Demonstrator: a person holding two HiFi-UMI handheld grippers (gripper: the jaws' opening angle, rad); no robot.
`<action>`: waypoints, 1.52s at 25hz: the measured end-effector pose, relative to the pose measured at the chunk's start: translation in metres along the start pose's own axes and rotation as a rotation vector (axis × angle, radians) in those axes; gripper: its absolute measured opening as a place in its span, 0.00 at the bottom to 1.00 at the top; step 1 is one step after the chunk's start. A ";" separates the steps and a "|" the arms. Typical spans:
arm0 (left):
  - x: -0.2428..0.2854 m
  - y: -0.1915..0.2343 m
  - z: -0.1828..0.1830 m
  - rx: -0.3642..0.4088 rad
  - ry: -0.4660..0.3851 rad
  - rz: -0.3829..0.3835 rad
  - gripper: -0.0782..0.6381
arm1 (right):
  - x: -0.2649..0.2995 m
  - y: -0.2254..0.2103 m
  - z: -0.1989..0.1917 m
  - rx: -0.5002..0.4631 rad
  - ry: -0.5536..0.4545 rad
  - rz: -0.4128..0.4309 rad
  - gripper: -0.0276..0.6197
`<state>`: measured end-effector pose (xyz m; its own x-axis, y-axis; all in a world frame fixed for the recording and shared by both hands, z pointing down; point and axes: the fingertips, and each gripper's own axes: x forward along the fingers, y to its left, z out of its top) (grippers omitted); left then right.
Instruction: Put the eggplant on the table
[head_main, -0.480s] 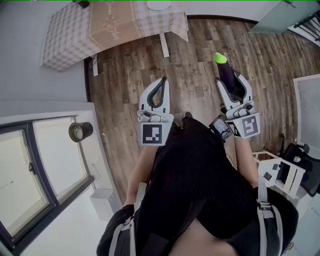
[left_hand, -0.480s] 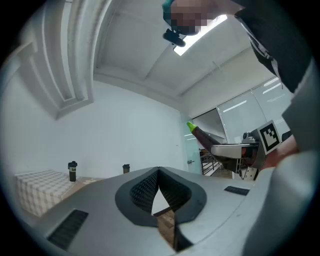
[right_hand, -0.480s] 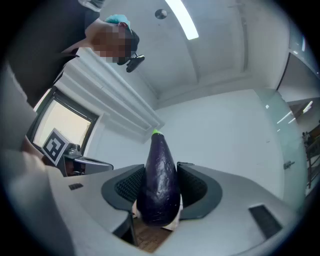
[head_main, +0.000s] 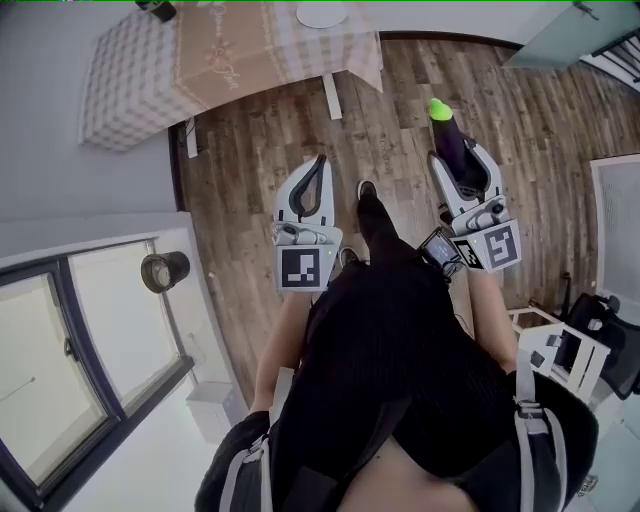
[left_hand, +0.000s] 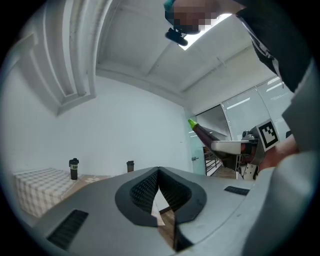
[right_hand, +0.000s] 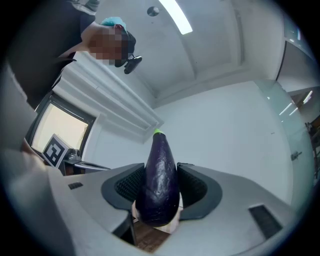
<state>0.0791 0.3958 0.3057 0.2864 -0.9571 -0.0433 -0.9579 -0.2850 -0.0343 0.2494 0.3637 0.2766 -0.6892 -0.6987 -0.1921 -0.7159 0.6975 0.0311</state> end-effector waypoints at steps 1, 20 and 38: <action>0.010 0.005 -0.002 0.008 0.004 0.002 0.11 | 0.009 -0.007 -0.003 0.004 -0.003 0.005 0.37; 0.242 0.082 -0.011 0.028 0.024 0.106 0.11 | 0.208 -0.191 -0.043 0.059 -0.050 0.101 0.37; 0.353 0.180 -0.041 -0.036 0.009 0.092 0.11 | 0.348 -0.231 -0.058 -0.038 -0.022 0.117 0.37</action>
<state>0.0074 0.0047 0.3251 0.1967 -0.9798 -0.0357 -0.9804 -0.1970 0.0052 0.1690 -0.0497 0.2593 -0.7658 -0.6091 -0.2062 -0.6349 0.7671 0.0919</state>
